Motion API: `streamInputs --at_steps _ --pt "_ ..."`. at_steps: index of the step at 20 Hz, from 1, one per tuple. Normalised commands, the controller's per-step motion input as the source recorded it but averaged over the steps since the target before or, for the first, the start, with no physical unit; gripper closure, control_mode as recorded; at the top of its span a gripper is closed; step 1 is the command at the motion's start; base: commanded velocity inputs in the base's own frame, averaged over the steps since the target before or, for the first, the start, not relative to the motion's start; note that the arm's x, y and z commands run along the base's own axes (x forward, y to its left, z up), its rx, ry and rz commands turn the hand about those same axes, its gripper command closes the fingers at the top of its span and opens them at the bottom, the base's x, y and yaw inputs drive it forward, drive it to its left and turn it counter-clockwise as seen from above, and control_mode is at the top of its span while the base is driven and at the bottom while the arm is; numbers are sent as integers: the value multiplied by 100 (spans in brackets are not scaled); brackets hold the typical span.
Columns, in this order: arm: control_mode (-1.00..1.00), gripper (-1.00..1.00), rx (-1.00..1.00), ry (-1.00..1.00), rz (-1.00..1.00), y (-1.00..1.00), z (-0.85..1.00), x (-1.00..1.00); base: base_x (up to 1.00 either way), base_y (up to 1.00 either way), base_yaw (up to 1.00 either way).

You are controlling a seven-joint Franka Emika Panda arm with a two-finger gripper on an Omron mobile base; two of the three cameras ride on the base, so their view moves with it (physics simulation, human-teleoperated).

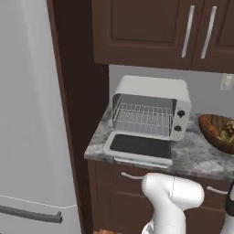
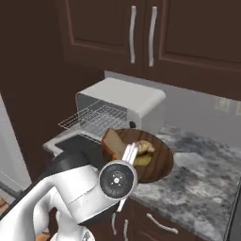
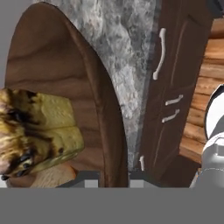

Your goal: Pick up the heated bread from the toaster oven and place it in the bowl. Then move the bread bowl to the dining counter.

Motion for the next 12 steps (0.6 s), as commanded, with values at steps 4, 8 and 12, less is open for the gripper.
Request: streamInputs --at_steps 4,8,12 --pt "100 100 0 0 0 0 0 0 -27 -30 99" --pt "100 100 0 0 0 0 0 0 0 -9 100" --pt "100 100 0 0 0 0 0 0 0 0 100"
